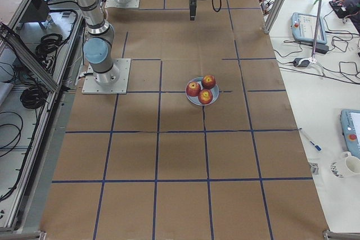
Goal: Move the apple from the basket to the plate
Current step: 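Move the left gripper down over the yellow-red apple in the basket, then lower the left gripper and close it on the yellow-red apple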
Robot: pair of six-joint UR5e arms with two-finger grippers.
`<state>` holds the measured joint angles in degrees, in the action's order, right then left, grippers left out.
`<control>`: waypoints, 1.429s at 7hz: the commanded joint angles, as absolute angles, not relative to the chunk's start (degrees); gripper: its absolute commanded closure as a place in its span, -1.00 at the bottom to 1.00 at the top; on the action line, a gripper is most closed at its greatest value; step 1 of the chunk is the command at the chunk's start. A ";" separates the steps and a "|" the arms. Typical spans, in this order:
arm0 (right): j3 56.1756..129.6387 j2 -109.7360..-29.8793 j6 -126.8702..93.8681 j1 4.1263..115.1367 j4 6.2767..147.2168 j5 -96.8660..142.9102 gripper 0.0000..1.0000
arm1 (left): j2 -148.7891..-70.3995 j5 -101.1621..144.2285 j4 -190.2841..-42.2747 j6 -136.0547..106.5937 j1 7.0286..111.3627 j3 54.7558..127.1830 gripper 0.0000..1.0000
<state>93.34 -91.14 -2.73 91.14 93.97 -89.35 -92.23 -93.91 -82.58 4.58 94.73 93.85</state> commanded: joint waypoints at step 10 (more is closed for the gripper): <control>93.34 -91.14 -2.72 91.23 93.96 -89.30 -1.00 | -114.96 -89.12 -55.46 41.49 72.77 99.93 -0.98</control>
<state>93.34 -91.14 -2.72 91.23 93.93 -89.32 -114.39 -89.10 -55.42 41.50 72.92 99.70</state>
